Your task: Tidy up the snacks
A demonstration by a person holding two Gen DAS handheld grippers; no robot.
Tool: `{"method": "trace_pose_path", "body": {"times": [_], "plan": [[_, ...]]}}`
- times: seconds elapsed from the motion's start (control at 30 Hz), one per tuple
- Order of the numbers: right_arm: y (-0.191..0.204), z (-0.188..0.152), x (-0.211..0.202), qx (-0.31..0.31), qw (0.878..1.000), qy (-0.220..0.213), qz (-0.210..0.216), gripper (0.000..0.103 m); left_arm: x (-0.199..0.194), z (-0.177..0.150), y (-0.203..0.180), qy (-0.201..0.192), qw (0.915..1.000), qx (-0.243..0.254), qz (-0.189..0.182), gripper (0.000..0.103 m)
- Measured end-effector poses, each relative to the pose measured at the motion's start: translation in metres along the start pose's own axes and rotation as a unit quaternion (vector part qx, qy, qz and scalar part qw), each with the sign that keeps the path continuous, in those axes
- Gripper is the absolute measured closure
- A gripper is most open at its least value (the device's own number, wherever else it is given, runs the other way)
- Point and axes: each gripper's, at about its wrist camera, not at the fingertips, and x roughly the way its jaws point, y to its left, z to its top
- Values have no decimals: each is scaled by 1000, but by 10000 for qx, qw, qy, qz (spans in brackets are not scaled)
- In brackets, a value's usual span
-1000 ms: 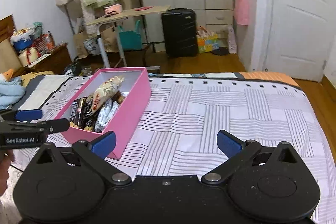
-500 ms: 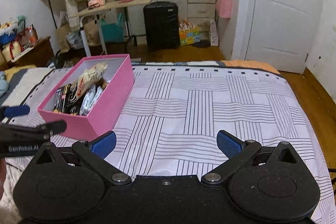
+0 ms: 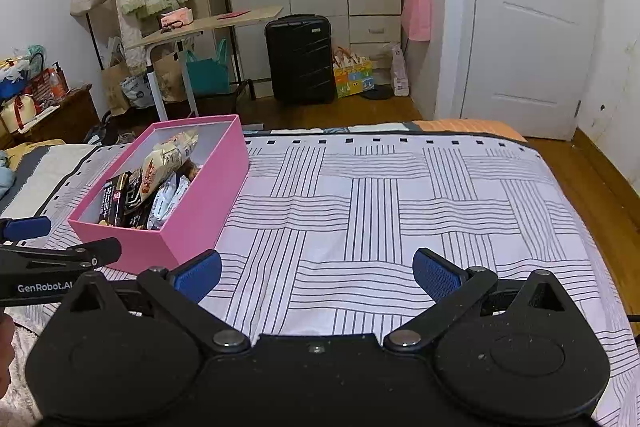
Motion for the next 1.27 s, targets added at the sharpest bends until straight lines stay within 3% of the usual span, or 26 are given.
{"method": "trace_pose_path", "body": {"times": [0.4,1.27], "plan": [[4,-8,-9,-39,9995,-283,-119,0,3,-4,3,14,9999,-164,-10,2],[7,-11,0,-42,10000,-8,-71,0,6,-9,3,59,9997,-208,123,2]]}}
